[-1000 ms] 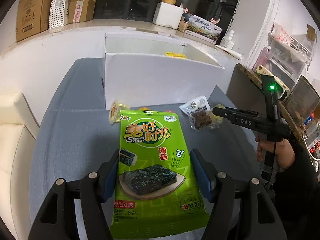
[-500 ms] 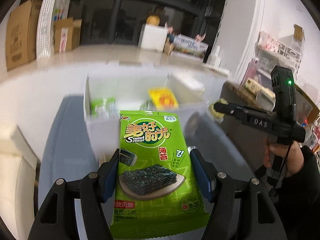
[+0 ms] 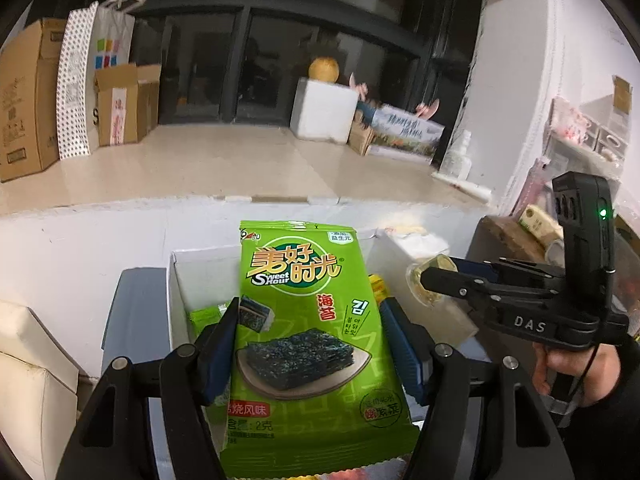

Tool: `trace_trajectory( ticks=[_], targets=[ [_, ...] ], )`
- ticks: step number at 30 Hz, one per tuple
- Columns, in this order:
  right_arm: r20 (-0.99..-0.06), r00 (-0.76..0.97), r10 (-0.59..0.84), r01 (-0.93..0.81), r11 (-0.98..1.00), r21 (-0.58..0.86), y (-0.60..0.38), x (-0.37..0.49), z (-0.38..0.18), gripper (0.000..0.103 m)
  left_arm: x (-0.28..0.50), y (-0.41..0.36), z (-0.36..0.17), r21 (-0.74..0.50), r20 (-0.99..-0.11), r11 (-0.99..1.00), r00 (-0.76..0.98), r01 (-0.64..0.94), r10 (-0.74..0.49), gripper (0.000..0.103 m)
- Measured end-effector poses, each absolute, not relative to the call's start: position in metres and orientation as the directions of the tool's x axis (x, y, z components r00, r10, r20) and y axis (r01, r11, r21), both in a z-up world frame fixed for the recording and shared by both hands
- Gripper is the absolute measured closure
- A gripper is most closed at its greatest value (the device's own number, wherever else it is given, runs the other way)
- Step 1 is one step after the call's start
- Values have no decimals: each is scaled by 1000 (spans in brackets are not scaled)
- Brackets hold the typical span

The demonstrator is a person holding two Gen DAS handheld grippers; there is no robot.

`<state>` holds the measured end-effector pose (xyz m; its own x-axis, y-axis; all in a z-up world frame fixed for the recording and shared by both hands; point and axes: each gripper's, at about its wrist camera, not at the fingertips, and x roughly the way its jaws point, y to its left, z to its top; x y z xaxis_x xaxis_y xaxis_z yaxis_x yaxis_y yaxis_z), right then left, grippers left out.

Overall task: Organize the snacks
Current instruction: 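Lower the green seaweed bag into the white box and open the left gripper, then grasp a clear jelly cup with the left gripper while the right gripper grasps the brown meat pack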

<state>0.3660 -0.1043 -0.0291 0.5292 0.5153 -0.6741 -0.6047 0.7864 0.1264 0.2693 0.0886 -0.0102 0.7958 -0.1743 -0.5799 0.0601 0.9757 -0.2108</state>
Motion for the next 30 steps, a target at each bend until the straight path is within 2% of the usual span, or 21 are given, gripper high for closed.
trace_trajectory(
  ticks=[1,2,3,4,13,16,22,30],
  targets=[
    [-688,533,493,-589,800,117,-103,369,-33,56,275,91,-15,-211,-594,977,788,42,-162,28],
    [-698,550,460,-568,818,91,-102,372,-36,43,279,93,-20,-205,-605,979,784,12,-136,22],
    [-694,567,443,-554,829,77,-103,373,-38,16,281,95,-24,-197,-615,980,780,-11,-114,6],
    [-682,578,449,-551,831,81,-107,373,-39,10,283,97,-29,-190,-626,981,774,-31,-97,0],
    [-705,554,442,-527,842,113,-122,369,-48,6,271,109,-47,-200,-653,979,750,-40,-103,0],
    [-674,575,465,-531,838,126,-127,357,-41,0,262,110,-42,-188,-651,981,753,-42,-93,0],
    [-639,568,519,-579,804,137,-140,315,-32,0,216,106,-34,-192,-626,981,772,-18,-108,0],
    [-706,488,514,-585,793,173,-162,248,-87,0,140,94,-63,-262,-633,964,760,-31,-148,0]
  ],
)
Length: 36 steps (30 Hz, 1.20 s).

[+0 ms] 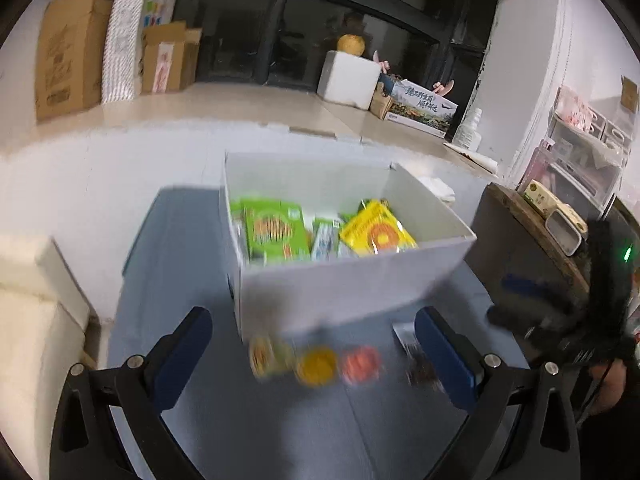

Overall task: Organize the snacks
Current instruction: 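Grasp a clear jelly cup with the left gripper while the right gripper grasps the brown meat pack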

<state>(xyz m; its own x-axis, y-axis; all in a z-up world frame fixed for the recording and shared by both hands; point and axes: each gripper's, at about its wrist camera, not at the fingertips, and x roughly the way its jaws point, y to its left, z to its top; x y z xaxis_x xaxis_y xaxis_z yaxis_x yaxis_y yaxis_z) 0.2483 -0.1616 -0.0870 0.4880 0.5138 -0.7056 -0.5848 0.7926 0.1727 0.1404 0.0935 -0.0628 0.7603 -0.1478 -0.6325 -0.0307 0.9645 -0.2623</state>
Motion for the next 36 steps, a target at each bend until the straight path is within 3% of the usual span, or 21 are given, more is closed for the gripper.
trace_trajectory(
  ticks=[6,14,20,22,24,36],
  targets=[
    [-781,432,450,-573,806,148,-151,228,-144,0,114,83,-87,-291,-662,956,729,-39,-172,0],
    [-809,479,339,-576,817,1,-129,237,-169,0,99,83,-102,-313,-678,948,710,-48,-188,0],
    [-835,451,314,-594,805,-18,-123,247,-187,0,101,88,-108,-317,-688,946,701,-61,-186,0],
    [-828,455,326,-603,798,-18,-123,245,-186,8,103,89,-110,-317,-691,946,699,-63,-185,0],
    [-815,468,342,-606,795,-15,-125,245,-183,24,105,88,-113,-317,-697,946,693,-64,-187,0],
    [-748,467,472,-640,764,83,-150,226,-146,28,130,93,-131,-312,-707,949,677,-38,-205,0]
  ],
)
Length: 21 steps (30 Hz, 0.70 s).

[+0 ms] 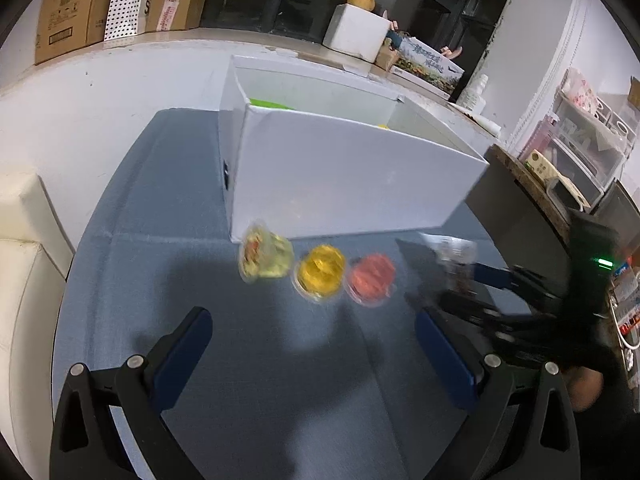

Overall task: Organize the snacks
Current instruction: 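Grasp a clear jelly cup with the left gripper while the right gripper grasps the brown meat pack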

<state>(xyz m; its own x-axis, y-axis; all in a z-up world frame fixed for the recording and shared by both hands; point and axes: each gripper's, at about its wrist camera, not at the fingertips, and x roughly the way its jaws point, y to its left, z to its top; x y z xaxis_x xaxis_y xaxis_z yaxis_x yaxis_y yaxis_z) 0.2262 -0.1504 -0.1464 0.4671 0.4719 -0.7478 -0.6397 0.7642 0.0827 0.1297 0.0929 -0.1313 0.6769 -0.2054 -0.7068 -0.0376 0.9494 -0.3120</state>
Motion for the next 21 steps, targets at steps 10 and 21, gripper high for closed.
trace_trajectory(
  ticks=[10,21],
  targets=[
    [-674,524,521,-646,759,85,-161,191,-99,28,186,124,-158,-332,-731,928,668,-168,-140,0],
    [-695,491,525,-653,750,104,-156,193,-112,28,205,117,-171,-293,-752,940,649,-172,-116,55]
  ],
)
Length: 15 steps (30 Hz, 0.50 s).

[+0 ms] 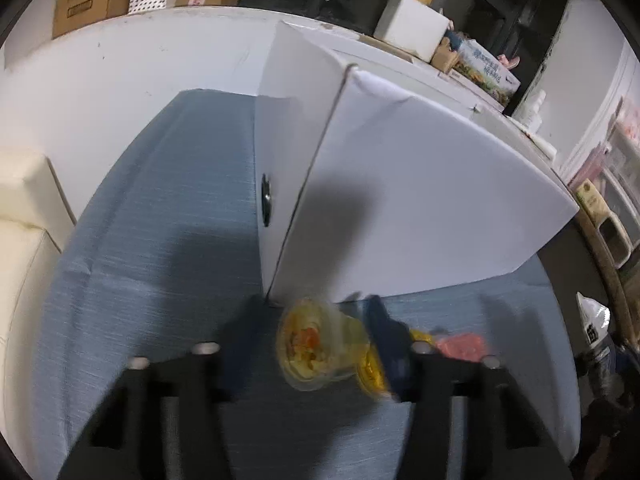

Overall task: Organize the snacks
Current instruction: 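Grasp a clear jelly cup with the left gripper while the right gripper grasps the brown meat pack, then drop the jelly cup and meat pack into the white box, opening both grippers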

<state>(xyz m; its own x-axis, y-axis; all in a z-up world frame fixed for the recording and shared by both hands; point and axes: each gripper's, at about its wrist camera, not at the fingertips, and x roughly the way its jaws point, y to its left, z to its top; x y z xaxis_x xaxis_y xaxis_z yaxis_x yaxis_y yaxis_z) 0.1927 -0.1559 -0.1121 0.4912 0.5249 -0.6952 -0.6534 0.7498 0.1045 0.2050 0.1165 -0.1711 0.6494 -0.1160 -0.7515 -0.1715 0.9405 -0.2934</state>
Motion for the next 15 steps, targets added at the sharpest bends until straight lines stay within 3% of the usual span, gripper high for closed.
trace_trajectory(
  ticks=[7,9,15],
  targets=[
    [-690,486,537,-660,743,113,-156,192,-111,28,180,116,-155,-279,-719,952,685,-130,-117,56],
    [-685,487,542,-664,739,112,-156,192,-110,28,169,114,-140,-287,-694,951,709,-111,-127,67],
    [-682,480,551,-671,732,120,-153,193,-112,28,155,107,-131,-260,-687,963,715,-74,-131,70]
  ],
)
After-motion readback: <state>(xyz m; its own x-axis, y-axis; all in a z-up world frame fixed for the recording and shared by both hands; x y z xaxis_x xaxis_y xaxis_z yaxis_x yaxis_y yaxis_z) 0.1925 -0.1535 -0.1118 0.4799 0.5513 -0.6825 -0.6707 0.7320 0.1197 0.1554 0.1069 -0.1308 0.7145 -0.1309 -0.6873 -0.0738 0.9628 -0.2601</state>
